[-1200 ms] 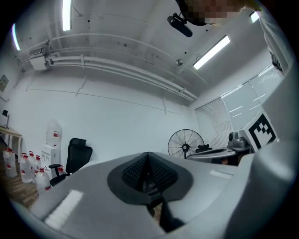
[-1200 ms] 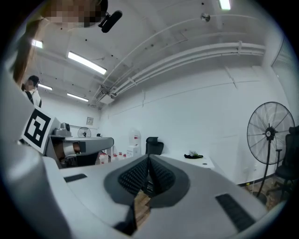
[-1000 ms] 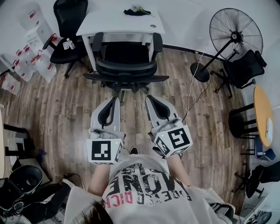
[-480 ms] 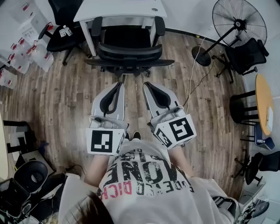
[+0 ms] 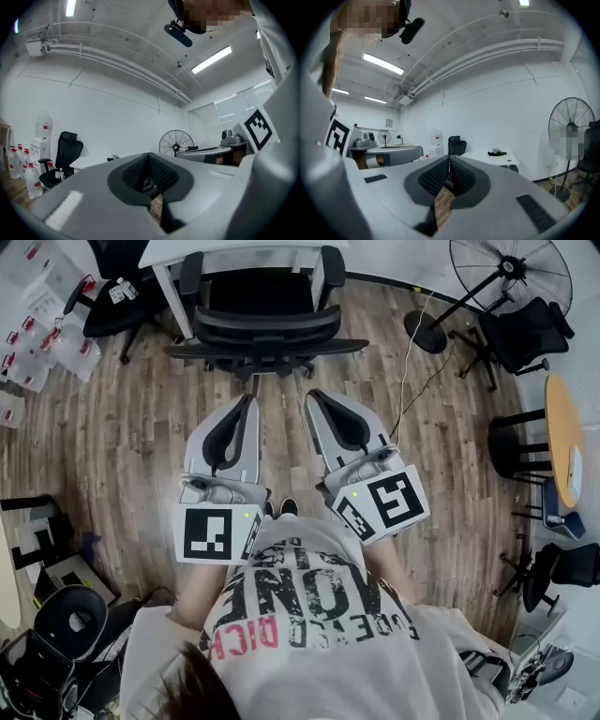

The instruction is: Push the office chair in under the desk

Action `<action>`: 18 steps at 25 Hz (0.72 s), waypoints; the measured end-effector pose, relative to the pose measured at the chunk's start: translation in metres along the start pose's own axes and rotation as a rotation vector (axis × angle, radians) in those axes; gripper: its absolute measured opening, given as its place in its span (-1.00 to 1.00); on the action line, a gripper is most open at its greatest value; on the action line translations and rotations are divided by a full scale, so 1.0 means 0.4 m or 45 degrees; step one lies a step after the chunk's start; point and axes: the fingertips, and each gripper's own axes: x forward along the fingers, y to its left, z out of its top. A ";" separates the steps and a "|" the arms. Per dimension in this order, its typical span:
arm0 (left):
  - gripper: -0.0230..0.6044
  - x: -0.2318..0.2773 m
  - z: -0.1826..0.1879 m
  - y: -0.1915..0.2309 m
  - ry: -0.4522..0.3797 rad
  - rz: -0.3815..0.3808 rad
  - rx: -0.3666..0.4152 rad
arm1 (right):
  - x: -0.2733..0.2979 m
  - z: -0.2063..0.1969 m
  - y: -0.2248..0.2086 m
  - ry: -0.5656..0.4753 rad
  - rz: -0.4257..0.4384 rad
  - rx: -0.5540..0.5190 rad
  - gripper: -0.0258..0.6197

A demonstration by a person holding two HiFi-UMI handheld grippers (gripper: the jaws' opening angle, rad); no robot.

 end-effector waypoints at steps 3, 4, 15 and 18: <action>-0.89 0.011 0.003 0.003 -0.008 0.004 0.005 | 0.003 -0.005 -0.010 0.008 -0.007 0.002 -0.87; -0.89 0.014 0.004 0.002 -0.010 0.004 0.007 | 0.004 -0.007 -0.014 0.010 -0.009 0.002 -0.87; -0.89 0.038 -0.001 0.009 -0.007 0.024 0.004 | 0.016 -0.021 -0.034 0.025 -0.003 0.007 -0.87; -0.89 0.041 -0.003 0.013 -0.003 0.032 0.003 | 0.019 -0.022 -0.038 0.025 -0.004 0.010 -0.87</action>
